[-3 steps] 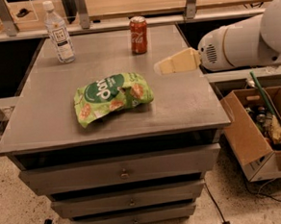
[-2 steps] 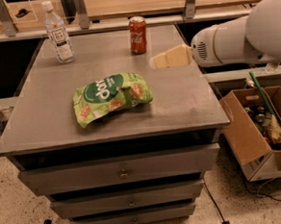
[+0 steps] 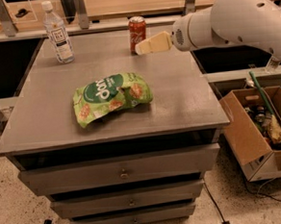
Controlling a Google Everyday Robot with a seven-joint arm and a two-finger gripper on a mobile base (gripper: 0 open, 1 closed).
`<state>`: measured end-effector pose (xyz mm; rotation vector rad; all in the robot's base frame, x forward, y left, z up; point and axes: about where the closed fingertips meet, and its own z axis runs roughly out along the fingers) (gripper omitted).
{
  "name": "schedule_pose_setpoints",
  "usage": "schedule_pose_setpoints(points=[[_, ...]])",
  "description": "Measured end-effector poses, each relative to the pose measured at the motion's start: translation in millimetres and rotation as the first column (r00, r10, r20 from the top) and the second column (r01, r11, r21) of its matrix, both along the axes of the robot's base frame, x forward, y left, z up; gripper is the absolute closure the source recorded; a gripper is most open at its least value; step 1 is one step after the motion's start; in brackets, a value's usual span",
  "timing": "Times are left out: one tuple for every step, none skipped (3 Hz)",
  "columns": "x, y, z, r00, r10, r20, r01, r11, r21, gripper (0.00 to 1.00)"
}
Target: Pick coke can
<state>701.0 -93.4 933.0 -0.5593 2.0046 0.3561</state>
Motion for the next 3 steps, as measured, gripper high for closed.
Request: schedule_pose_setpoints(points=[[0, 0, 0, 1.0, 0.0, 0.0, 0.0, 1.0, 0.0, 0.0], [6, 2, -4, 0.9994, 0.017, 0.03, -0.018, 0.999, 0.035, 0.0], [29, 11, -9, 0.9931, 0.074, 0.091, -0.083, 0.992, 0.093, 0.0]])
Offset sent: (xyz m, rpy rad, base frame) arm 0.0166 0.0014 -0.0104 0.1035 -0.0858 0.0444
